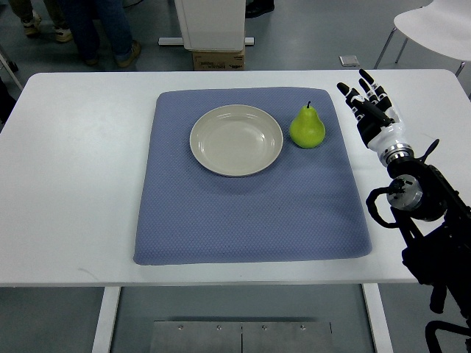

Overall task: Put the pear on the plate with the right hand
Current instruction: 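Raise the right hand and open its fingers near the green pear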

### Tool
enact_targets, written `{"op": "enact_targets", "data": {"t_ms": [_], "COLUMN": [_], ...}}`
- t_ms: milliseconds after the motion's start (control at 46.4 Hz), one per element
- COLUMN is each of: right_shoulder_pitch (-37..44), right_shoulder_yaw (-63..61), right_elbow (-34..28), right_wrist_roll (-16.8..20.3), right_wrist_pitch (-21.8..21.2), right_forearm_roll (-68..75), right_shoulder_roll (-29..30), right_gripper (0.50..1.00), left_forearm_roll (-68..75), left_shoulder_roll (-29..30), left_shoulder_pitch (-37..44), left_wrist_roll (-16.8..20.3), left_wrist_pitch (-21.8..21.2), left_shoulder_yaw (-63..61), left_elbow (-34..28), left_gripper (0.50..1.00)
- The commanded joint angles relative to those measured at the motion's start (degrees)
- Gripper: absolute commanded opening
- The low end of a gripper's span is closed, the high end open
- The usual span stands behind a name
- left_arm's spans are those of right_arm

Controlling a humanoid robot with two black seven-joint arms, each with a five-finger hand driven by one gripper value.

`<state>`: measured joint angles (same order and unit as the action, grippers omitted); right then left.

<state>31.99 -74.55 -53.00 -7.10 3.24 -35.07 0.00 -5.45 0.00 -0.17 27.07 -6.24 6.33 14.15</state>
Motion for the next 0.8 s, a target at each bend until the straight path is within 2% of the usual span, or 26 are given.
{"op": "enact_targets", "data": {"t_ms": [0, 668, 776], "right_shoulder_pitch": [0.1, 1.6, 2.5], "right_shoulder_yaw": [0.0, 1.9, 1.9], "right_elbow": [0.0, 0.8, 2.5], "right_wrist_roll": [0.1, 0.2, 0.2], "right_wrist_pitch": [0.0, 0.1, 0.1], "right_forearm_roll": [0.0, -0.1, -0.1], "right_shoulder_roll": [0.0, 0.0, 0.0], "right_gripper": [1.0, 1.0, 1.0], "left_forearm_roll": [0.0, 0.0, -0.1], "left_shoulder_roll": [0.0, 0.0, 0.0], "left_shoulder_pitch": [0.0, 0.0, 0.0], "left_wrist_roll": [0.0, 0.0, 0.0], "left_wrist_pitch": [0.0, 0.0, 0.0], "left_shoulder_yaw": [0.0, 0.0, 0.0], "left_elbow": [0.0, 0.0, 0.0], "left_gripper": [1.0, 1.0, 1.0]}}
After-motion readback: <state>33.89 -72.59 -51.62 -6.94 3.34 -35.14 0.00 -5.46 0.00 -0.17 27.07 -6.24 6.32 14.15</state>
